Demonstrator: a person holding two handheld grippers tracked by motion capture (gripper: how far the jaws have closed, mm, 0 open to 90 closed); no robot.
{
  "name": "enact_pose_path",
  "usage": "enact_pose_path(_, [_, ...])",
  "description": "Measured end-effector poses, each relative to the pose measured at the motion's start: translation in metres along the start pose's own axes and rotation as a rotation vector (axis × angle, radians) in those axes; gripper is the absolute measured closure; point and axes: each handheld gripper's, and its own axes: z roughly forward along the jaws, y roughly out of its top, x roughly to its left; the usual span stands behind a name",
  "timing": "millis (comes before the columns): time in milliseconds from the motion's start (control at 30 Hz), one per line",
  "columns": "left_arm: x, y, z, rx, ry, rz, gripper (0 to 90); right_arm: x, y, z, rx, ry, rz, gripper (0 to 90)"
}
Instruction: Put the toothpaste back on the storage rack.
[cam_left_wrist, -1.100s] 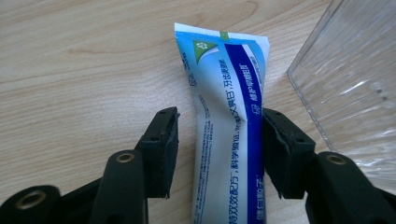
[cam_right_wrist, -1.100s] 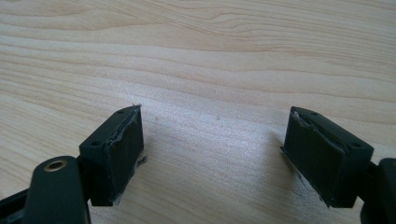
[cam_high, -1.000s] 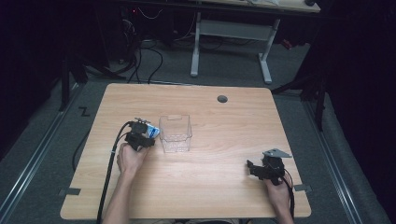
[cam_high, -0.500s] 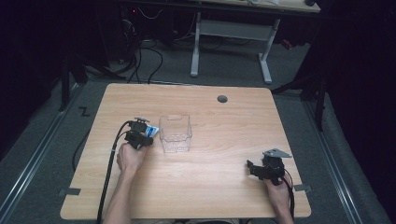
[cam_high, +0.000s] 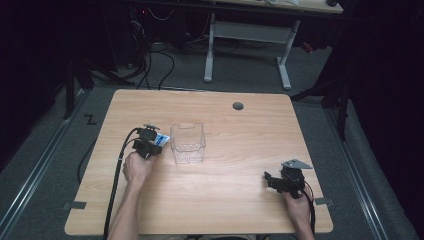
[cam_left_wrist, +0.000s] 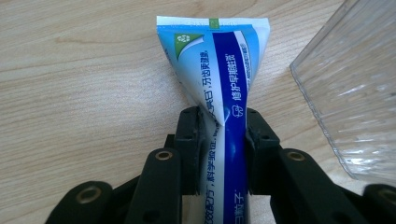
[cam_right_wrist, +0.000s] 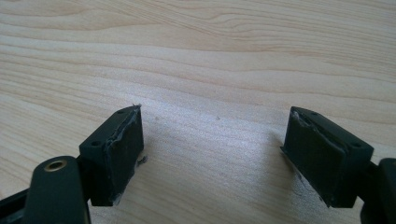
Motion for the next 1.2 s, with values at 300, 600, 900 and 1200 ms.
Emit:
enact_pose_path(300, [0.000,-0.001,-0.009,-0.021,-0.015,0.009,72.4,0.000,0.000,0.000,-0.001,0.000,-0.003,19.7])
enact_pose_path(600, [0.002,-0.002,-0.029,-0.071,-0.034,0.018,73.0,0.000,0.000,0.000,-0.001,0.000,-0.003,19.7])
enact_pose_path(900, [0.009,-0.004,-0.052,-0.134,-0.076,0.005,73.5,0.000,0.000,0.000,-0.001,0.000,-0.003,19.7])
enact_pose_path(1200, [0.011,-0.008,-0.069,-0.192,-0.100,0.003,73.4,0.000,0.000,0.000,-0.001,0.000,-0.003,19.8])
